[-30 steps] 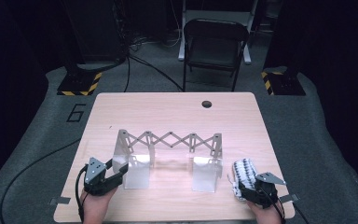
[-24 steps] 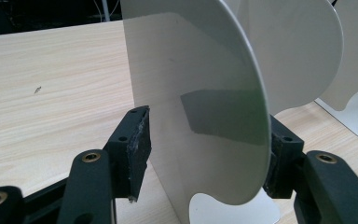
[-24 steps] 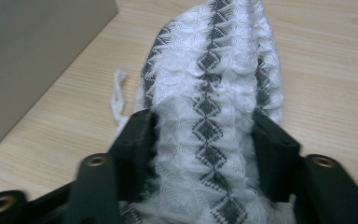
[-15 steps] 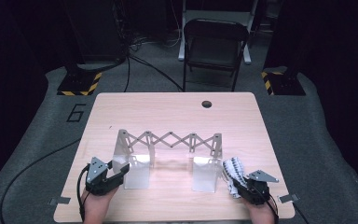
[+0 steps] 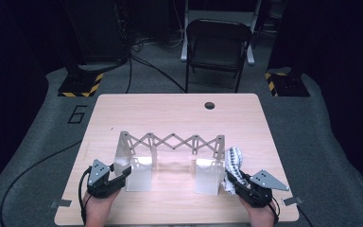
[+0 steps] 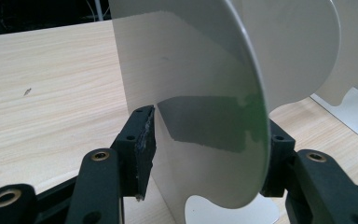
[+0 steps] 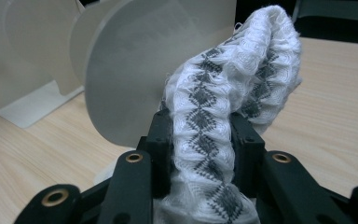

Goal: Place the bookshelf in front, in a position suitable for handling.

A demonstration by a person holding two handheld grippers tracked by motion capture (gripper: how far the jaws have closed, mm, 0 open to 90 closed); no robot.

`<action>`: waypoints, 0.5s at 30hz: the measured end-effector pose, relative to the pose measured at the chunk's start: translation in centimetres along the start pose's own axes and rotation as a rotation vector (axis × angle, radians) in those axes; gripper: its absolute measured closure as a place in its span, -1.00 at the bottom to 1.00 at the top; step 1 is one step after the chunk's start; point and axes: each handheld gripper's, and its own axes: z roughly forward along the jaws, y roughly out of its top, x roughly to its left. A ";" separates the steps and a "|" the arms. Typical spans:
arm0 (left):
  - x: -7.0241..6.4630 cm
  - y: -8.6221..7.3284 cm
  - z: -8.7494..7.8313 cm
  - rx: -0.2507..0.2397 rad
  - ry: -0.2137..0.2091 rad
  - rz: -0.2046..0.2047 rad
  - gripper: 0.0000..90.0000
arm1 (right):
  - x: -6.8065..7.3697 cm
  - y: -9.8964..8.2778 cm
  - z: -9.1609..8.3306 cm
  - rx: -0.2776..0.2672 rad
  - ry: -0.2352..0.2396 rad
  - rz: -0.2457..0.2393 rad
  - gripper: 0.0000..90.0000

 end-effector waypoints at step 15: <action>-0.1 -0.1 0.0 -0.002 -0.001 0.005 0.05 | 0.0 -2.9 2.8 0.207 0.038 -0.013 0.47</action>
